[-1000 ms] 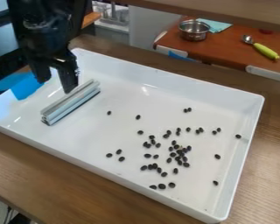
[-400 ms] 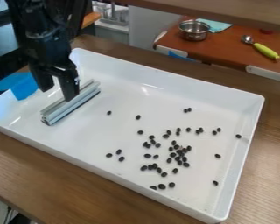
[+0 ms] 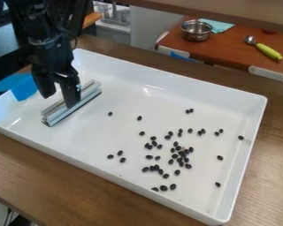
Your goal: Sweep into pile
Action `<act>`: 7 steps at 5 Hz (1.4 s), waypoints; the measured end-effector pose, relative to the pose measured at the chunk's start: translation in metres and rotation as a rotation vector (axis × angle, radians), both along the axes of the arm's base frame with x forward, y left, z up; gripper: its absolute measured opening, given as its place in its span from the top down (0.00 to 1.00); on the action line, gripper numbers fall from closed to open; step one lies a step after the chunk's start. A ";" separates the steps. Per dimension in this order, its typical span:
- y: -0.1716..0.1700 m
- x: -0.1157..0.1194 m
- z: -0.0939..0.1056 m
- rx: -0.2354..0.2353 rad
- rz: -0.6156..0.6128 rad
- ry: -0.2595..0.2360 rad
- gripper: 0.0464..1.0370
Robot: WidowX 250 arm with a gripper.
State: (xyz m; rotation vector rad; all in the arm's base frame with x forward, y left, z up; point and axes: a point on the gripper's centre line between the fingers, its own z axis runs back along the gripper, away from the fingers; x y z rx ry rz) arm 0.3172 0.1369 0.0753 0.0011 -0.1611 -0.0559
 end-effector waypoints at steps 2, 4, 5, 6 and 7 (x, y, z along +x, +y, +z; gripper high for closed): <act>-0.008 0.004 -0.006 0.008 -0.013 0.014 0.07; -0.010 0.007 -0.008 0.027 -0.024 0.006 0.65; -0.013 0.006 -0.008 0.039 -0.026 -0.002 0.70; -0.019 0.005 -0.009 0.051 -0.031 0.004 0.70; -0.028 0.004 -0.010 0.045 -0.040 0.015 0.70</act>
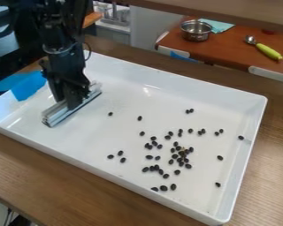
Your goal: Sweep into pile
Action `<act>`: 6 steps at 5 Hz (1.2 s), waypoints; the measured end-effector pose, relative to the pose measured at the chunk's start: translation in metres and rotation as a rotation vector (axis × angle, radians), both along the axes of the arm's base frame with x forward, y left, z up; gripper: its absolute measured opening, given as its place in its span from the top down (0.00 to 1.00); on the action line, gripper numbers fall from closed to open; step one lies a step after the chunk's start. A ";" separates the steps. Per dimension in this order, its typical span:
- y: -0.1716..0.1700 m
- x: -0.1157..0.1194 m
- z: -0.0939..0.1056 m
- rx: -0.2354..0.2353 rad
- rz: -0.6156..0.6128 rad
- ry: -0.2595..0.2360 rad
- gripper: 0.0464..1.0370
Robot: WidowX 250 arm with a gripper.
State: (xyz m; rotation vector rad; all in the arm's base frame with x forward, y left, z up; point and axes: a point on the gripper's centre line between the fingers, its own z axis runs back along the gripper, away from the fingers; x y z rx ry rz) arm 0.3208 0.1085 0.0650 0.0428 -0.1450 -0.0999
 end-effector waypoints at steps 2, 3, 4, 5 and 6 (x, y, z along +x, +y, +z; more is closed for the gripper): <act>-0.041 -0.005 0.000 -0.045 -0.022 0.043 0.70; -0.058 -0.013 0.000 -0.051 -0.032 0.051 0.70; -0.078 -0.021 -0.001 -0.048 -0.066 0.050 0.70; -0.097 -0.031 -0.002 -0.058 -0.078 0.049 0.70; -0.116 -0.038 -0.002 -0.065 -0.106 0.043 0.70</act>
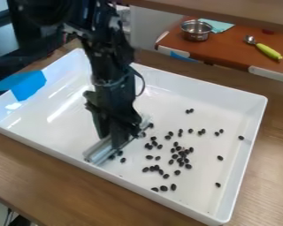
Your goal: Sweep into pile
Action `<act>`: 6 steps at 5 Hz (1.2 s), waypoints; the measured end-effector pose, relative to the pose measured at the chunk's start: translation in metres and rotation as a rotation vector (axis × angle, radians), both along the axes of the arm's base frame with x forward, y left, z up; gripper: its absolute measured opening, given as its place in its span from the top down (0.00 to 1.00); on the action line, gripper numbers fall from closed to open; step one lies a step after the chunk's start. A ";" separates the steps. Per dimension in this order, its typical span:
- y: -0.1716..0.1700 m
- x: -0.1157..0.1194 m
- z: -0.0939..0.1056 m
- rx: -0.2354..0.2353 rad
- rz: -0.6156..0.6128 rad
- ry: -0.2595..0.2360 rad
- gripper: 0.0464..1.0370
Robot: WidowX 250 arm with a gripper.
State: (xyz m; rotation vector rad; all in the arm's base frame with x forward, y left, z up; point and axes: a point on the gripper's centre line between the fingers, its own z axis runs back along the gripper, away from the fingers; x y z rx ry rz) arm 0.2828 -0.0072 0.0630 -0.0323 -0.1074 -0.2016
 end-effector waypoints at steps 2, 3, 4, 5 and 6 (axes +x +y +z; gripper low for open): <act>-0.027 0.002 -0.001 0.002 0.010 -0.042 0.70; -0.032 0.008 -0.001 -0.002 0.035 -0.048 0.70; -0.048 0.008 -0.002 -0.010 0.027 -0.044 0.70; -0.072 0.004 -0.002 -0.042 0.005 -0.025 0.70; -0.081 0.002 -0.001 -0.067 0.016 -0.004 0.70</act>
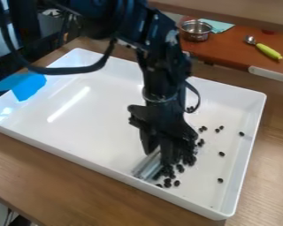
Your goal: Sweep into pile
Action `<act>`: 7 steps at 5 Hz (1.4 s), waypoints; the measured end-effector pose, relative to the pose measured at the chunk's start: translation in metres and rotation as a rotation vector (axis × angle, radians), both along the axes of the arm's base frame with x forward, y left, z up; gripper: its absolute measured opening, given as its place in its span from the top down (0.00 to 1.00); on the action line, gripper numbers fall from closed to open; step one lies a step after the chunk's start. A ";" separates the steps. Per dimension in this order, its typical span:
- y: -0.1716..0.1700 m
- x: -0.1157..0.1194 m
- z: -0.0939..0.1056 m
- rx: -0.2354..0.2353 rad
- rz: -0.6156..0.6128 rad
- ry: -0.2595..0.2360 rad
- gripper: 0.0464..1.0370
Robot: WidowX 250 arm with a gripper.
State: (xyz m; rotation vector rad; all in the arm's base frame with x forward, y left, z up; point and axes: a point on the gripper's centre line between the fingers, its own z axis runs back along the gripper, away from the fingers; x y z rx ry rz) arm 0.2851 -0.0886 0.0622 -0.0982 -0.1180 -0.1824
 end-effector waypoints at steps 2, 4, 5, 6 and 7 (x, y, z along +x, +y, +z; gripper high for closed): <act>-0.016 -0.010 0.002 -0.044 -0.007 0.055 0.70; 0.041 0.017 0.038 -0.091 0.126 0.028 0.70; 0.073 0.032 0.058 -0.057 0.112 -0.018 0.70; 0.107 0.050 0.069 -0.033 0.054 -0.036 0.70; 0.119 0.064 0.061 -0.024 -0.157 -0.073 0.70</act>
